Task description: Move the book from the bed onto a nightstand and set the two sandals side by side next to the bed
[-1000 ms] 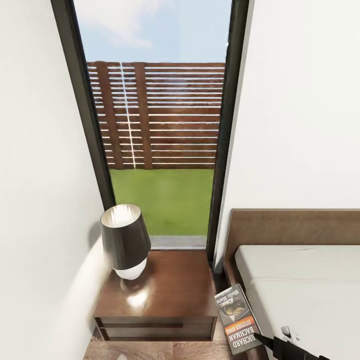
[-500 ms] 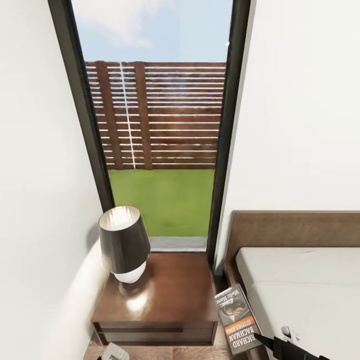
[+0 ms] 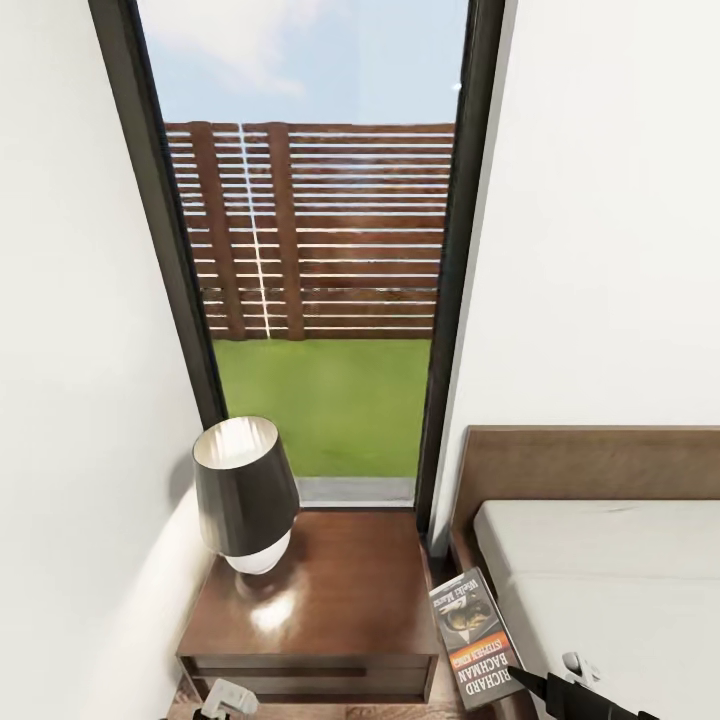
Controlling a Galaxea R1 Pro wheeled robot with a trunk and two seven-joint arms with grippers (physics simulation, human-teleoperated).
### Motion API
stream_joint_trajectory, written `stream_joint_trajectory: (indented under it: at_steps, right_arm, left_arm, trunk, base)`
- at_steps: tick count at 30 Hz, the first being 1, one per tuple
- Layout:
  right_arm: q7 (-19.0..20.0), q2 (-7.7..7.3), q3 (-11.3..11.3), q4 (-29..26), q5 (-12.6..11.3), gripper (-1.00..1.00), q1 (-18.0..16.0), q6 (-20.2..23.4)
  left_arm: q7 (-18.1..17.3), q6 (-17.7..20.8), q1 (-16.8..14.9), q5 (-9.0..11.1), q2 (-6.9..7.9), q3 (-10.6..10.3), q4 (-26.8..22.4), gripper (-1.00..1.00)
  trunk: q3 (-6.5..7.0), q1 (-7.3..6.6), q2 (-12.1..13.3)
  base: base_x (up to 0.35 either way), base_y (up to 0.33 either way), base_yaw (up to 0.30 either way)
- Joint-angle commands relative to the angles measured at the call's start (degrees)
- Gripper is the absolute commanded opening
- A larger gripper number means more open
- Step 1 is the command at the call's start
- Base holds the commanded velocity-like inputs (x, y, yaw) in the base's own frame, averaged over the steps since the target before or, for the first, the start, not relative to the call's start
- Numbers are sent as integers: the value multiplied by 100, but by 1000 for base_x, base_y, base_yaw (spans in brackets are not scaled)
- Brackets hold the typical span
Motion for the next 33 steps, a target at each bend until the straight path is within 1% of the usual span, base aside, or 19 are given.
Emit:
stream_joint_trajectory:
  at_steps: [1,6,24,27,33]
  right_arm:
    - [14,-2,12,-2,-51,-100,-3,60]
    - [14,-2,12,-2,-51,-100,-3,60]
    - [14,-2,12,-2,-51,-100,-3,60]
    - [17,-2,12,-2,-51,-100,-3,60]
    - [22,-2,13,-2,-51,-100,-3,60]
  left_arm:
    - [-8,-6,-3,23,3,-38,-2,100]
    - [-1,-3,-3,32,4,-38,-2,100]
    - [13,6,-3,32,-5,-46,-2,100]
    - [28,6,-3,32,-10,-46,-2,100]
    - [0,-4,-3,33,-7,-33,-6,100]
  trunk:
    - [-8,1,-6]
    - [-8,1,-6]
    - [-8,1,-6]
    - [-8,1,-6]
    - [-8,1,-6]
  base:
    - [2,0,0]
    - [205,6,0]
    - [310,54,0]
    - [137,3,0]
    - [9,0,0]
